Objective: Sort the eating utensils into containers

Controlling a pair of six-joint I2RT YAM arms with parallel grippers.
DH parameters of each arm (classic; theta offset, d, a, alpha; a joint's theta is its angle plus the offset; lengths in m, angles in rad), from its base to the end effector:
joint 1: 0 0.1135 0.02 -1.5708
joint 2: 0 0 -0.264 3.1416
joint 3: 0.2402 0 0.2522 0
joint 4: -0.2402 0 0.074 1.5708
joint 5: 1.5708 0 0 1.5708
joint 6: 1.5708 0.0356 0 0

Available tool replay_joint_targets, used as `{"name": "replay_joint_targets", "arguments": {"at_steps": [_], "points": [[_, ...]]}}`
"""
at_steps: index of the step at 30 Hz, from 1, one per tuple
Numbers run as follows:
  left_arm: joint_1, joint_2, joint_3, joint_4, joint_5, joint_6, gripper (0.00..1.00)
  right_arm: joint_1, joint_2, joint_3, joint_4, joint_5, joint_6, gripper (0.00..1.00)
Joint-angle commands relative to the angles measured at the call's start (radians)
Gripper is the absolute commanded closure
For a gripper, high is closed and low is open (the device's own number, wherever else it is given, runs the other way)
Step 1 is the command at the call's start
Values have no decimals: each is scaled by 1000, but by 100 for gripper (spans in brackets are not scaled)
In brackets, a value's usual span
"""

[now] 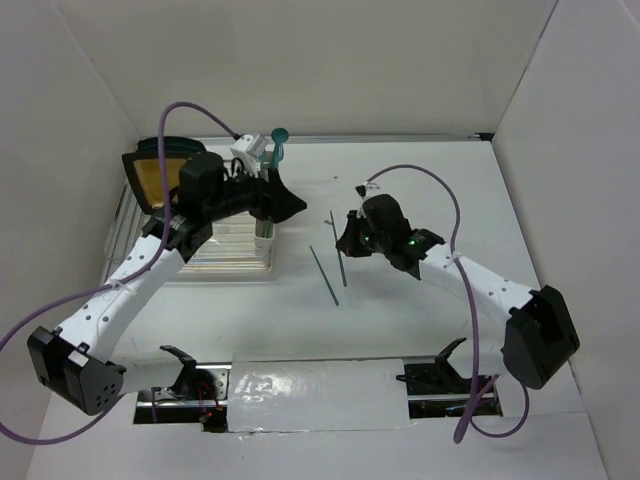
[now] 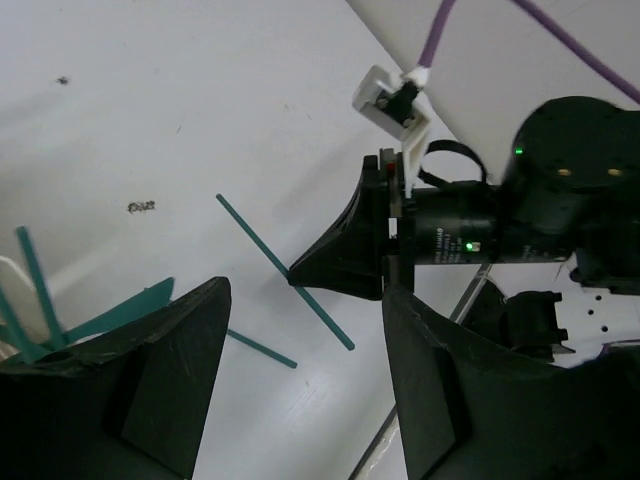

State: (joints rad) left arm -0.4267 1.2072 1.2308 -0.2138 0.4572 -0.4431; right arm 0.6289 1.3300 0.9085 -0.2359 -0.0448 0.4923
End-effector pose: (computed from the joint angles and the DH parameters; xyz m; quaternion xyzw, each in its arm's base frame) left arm 0.2426 -0.1276 0.4060 0.1381 0.7522 -0.4198 0.4888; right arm 0.2351 0.1730 0.2575 -0.0711 0.8945 0.2514 0.3627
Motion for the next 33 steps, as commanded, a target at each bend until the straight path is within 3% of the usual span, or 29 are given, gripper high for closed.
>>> {"name": "replay_joint_targets", "arguments": {"at_steps": [1, 12, 18, 33], "points": [[-75, 32, 44, 74, -179, -80, 26, -9, -68, -8, 72, -61, 22, 100], [-227, 176, 75, 168, -451, -239, 26, -15, -222, -8, 127, -67, 28, 100], [-238, 233, 95, 183, -456, -272, 26, -15, -262, 1, 138, -78, 29, 100], [-280, 330, 162, 202, -454, -289, 38, -12, -272, 59, 195, -98, 52, 100]]}}
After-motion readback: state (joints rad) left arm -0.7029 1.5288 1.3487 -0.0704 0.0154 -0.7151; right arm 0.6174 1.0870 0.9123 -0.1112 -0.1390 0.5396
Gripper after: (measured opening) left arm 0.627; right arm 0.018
